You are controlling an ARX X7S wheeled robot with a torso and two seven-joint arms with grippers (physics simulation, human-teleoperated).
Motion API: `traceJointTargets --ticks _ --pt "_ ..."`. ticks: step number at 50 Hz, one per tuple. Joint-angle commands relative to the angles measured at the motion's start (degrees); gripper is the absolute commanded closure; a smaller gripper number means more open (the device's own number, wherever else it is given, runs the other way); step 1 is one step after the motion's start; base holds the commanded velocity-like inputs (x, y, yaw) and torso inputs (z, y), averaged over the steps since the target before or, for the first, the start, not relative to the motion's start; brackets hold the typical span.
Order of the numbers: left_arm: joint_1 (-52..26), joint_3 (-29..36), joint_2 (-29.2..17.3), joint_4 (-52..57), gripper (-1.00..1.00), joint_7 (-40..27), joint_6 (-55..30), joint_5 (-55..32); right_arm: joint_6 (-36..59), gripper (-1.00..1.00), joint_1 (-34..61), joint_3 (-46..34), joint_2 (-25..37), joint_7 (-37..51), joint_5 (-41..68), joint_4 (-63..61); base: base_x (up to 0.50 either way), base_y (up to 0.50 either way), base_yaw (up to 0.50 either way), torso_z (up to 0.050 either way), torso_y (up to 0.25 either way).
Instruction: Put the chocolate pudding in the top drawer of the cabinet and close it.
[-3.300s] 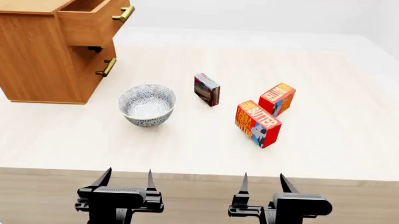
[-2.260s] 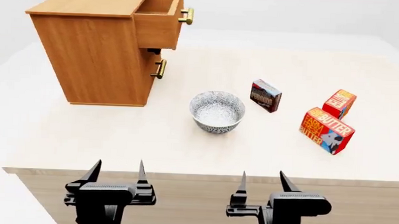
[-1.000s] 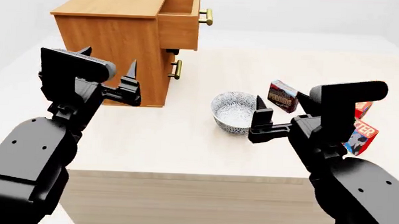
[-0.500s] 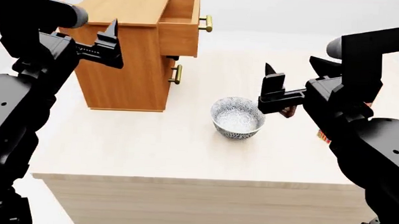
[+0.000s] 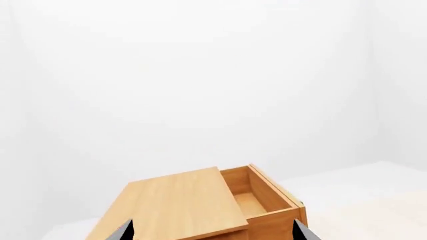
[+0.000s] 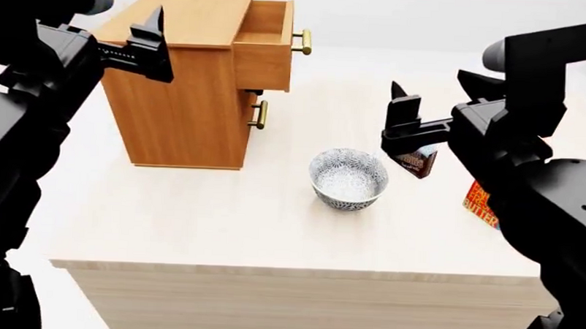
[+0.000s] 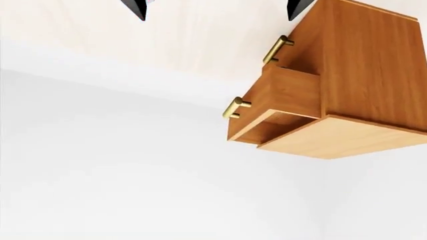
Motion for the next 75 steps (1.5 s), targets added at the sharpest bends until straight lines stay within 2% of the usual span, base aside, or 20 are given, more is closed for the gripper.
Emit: traceJointTargets --ticks 1,9,36,75 --pt "-0.6 -0.1 -0.2 0.3 -1.0 -0.2 -0.8 -0.5 -0.1 -1.0 0.6 -0.1 0.5 0.1 0.5 0.3 0.0 0.0 0.0 0.05 0.027" --pt "-0.4 -0.2 -0.4 0.4 -1.0 -0.2 -0.5 -0.6 0.0 -1.0 1.1 -0.1 0.6 0.4 0.9 0.5 0.0 0.0 0.0 0.05 0.025" --pt "0.1 0.1 -0.5 0.3 -1.0 -0.4 2.1 -0.1 -1.6 -1.0 2.4 -2.1 1.1 0.8 1.0 2.9 0.07 0.33 0.0 0.0 0.0" --pt "0.4 1.8 -1.6 0.1 -1.0 0.4 5.0 0.6 -3.0 -1.0 1.9 -1.5 2.7 1.7 1.6 3.4 0.37 0.09 0.0 0.0 0.0"
